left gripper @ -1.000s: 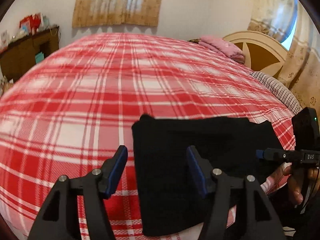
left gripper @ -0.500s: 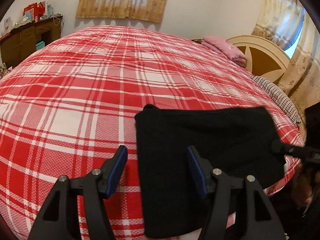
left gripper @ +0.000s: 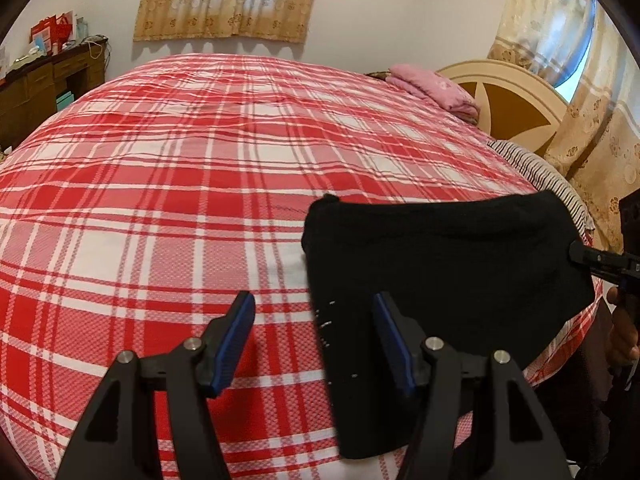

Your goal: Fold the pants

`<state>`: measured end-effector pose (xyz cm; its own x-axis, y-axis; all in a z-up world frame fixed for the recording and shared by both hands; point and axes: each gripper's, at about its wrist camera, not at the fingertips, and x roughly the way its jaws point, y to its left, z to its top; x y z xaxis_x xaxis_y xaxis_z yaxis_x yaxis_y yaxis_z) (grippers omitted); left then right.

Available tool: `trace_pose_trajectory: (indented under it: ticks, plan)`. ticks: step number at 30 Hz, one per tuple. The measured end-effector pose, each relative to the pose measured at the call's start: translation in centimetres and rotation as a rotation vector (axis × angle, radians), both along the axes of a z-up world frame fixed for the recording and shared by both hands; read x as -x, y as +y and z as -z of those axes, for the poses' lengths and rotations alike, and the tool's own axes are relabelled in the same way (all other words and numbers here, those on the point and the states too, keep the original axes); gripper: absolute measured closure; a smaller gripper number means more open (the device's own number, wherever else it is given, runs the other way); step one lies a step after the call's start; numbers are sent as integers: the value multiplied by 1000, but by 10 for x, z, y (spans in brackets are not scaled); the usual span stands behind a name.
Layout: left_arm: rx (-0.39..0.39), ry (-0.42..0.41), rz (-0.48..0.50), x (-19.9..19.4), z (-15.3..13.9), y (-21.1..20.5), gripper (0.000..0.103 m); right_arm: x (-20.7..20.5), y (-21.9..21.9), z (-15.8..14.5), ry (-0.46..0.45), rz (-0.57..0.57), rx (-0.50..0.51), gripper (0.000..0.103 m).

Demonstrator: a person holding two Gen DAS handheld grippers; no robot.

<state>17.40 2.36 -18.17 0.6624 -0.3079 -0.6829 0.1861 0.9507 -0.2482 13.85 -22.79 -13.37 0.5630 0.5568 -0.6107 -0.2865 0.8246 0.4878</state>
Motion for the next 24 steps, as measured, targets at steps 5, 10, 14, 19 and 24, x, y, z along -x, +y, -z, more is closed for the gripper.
trace_pose_trajectory:
  ticks: [5,10,14,19,24]
  plan:
    - [-20,6,16,-1,2,-11,34,3,-21,11,26,45,-1,88]
    - [-40,8,37,-1,1,-23,34,6,-36,22,53,79,-14,88]
    - [-62,14,46,-4,3,-31,34,3,-46,37,88,123,6,88]
    - [-92,14,56,-4,6,-40,34,5,-61,49,115,161,-26,79]
    - [-114,16,50,-6,10,-44,34,16,-65,24,9,241,81,69]
